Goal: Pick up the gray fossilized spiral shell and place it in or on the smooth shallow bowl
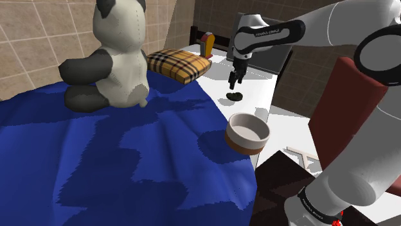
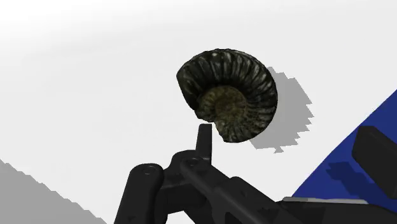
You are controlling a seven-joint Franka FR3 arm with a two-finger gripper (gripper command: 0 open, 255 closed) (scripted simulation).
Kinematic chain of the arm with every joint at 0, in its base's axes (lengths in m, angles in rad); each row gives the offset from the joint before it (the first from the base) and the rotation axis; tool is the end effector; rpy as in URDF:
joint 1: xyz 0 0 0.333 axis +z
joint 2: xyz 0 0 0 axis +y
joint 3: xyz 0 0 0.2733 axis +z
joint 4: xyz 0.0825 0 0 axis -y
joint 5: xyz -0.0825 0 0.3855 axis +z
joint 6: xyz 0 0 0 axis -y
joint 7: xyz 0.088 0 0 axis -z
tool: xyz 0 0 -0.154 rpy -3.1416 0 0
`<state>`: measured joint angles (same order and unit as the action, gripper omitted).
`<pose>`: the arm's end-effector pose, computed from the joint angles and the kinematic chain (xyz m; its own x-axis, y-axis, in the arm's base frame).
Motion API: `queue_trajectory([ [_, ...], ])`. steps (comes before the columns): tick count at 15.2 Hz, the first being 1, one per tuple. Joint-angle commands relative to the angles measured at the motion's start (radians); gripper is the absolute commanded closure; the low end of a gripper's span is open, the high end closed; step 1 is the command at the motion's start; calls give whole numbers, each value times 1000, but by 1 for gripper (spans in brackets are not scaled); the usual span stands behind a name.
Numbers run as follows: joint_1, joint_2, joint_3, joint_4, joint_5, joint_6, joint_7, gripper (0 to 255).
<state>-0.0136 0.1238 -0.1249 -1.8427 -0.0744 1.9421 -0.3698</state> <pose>0.5808 -0.0883 0.3664 0.9655 0.2548 -0.0534 0.2582 -0.9636 0.0693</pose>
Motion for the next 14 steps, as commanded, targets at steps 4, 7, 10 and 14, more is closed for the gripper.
queue_trajectory([
  [4,7,68,19,-24,-79,144,-197,0],
  [7,4,84,17,-44,-80,180,-196,0],
  [10,0,105,15,-65,-81,223,-196,0],
  [14,0,105,15,-65,-81,223,-196,0],
])
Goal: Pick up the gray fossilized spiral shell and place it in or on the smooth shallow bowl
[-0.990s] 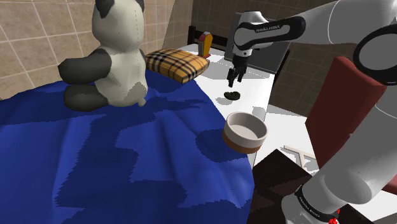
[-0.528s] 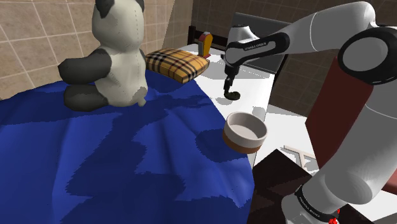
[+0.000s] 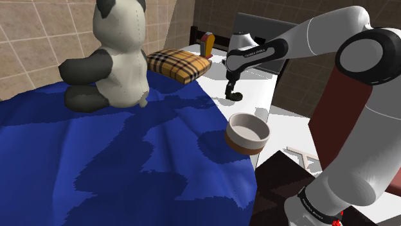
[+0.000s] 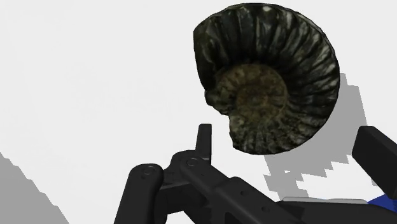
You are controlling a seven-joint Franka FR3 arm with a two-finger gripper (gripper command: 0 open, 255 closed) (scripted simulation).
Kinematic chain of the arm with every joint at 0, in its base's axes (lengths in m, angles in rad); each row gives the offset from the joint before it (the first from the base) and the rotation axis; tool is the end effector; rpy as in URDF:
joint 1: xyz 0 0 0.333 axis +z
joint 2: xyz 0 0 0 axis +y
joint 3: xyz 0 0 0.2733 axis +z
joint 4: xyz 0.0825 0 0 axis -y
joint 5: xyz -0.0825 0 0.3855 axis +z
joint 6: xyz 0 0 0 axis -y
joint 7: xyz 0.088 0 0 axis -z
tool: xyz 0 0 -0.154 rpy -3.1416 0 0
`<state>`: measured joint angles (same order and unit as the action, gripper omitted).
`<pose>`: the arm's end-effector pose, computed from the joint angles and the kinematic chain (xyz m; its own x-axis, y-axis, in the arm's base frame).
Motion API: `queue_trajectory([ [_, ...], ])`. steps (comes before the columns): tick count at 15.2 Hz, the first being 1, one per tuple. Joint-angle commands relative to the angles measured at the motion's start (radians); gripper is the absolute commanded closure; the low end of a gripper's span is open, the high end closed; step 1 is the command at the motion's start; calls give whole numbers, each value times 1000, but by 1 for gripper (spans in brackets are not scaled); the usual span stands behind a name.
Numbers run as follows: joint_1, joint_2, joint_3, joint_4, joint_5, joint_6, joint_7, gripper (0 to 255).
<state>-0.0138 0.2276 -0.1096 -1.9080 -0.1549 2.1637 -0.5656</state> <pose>0.5987 -0.0857 0.2944 0.8632 0.5007 -0.0647 0.5046 -0.8516 0.1423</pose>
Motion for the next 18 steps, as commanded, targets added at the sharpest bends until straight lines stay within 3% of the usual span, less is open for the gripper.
queue_trajectory([
  [1,0,1,0,0,0,1,0,0],
  [4,0,1,0,0,0,1,0,0],
  [5,0,1,0,0,0,1,0,255],
  [14,0,1,0,0,0,1,0,255],
  [18,0,-20,1,27,2,-47,-6,255],
])
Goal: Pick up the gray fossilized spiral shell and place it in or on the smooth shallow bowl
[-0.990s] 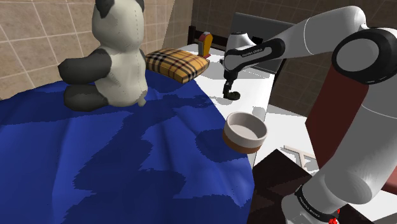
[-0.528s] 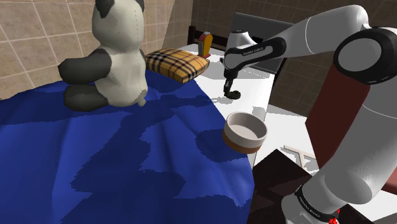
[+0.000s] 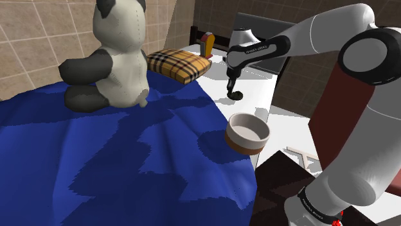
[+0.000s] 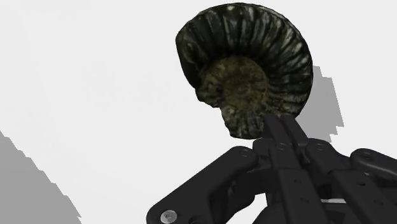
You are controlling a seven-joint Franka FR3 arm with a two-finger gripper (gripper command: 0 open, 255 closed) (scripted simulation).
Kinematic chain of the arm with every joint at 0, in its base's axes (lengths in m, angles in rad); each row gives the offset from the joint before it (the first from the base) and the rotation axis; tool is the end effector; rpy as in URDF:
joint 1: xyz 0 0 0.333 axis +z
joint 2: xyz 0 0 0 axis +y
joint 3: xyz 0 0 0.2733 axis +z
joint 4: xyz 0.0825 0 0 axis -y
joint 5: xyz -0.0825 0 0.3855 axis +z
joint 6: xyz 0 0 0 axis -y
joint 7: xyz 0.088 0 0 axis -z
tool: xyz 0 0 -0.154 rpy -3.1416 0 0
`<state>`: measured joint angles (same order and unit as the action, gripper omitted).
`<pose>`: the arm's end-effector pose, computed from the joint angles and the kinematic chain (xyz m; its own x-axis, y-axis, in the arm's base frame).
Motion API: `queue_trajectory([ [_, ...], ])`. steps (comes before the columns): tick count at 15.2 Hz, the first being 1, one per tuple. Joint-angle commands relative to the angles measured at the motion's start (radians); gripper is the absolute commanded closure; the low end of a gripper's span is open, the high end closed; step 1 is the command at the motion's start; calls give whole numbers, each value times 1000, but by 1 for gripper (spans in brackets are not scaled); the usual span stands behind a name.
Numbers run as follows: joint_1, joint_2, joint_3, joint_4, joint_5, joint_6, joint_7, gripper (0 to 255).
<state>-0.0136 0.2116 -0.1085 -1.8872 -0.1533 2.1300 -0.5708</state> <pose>0.6000 -0.0856 0.3106 0.8630 0.5014 -0.0623 0.5049 -0.8512 0.1436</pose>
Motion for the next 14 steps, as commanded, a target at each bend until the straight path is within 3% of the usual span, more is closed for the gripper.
queue_trajectory([
  [1,0,-9,0,13,1,-25,-3,255],
  [2,1,-6,0,4,0,-11,0,255],
  [3,1,-6,0,4,0,-11,0,0],
  [6,-155,-54,32,-40,222,-3,-772,0],
  [9,-302,74,58,159,378,-215,-1479,0],
  [10,-330,117,69,223,390,-272,-1595,0],
  [14,-329,124,78,180,392,-221,-1598,0],
])
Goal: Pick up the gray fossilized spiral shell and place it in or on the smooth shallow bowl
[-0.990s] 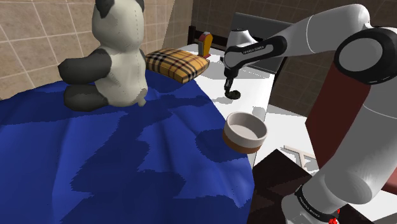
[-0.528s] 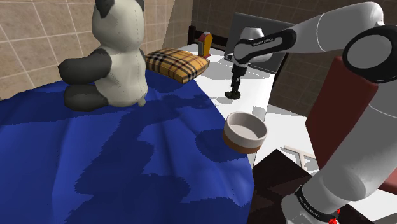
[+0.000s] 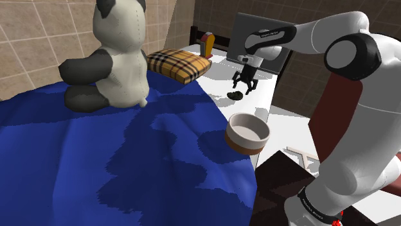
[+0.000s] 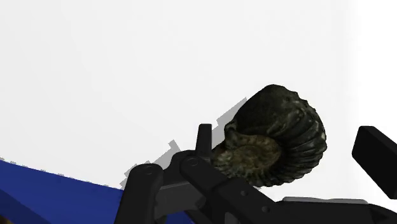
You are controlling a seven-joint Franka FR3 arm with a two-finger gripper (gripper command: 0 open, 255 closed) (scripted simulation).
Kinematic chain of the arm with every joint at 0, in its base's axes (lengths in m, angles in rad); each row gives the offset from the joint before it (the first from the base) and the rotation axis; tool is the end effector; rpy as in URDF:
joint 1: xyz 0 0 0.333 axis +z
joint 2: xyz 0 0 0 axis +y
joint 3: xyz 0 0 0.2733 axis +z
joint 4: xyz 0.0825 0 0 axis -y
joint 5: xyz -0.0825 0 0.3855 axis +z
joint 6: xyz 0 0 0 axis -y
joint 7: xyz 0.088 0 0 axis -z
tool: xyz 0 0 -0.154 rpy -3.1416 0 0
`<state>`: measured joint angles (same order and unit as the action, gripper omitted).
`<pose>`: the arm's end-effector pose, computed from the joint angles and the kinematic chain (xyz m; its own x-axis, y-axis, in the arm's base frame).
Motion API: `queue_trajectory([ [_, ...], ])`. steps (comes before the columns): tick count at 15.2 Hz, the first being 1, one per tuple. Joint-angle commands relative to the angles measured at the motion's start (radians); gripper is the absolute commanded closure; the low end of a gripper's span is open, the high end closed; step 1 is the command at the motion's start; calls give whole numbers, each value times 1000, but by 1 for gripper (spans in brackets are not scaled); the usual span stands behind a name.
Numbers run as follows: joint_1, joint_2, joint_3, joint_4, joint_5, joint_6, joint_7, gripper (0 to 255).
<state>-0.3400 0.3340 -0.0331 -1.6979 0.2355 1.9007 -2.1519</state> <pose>0.5857 -0.1990 0.3050 -0.1134 0.9638 0.2415 0.9929 0.1184 -0.0063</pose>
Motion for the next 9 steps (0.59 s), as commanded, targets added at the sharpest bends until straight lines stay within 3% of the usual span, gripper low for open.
queue_trajectory([
  [1,-1,4,3,-19,4,20,-17,0],
  [9,3,11,6,-43,8,52,-20,0],
])
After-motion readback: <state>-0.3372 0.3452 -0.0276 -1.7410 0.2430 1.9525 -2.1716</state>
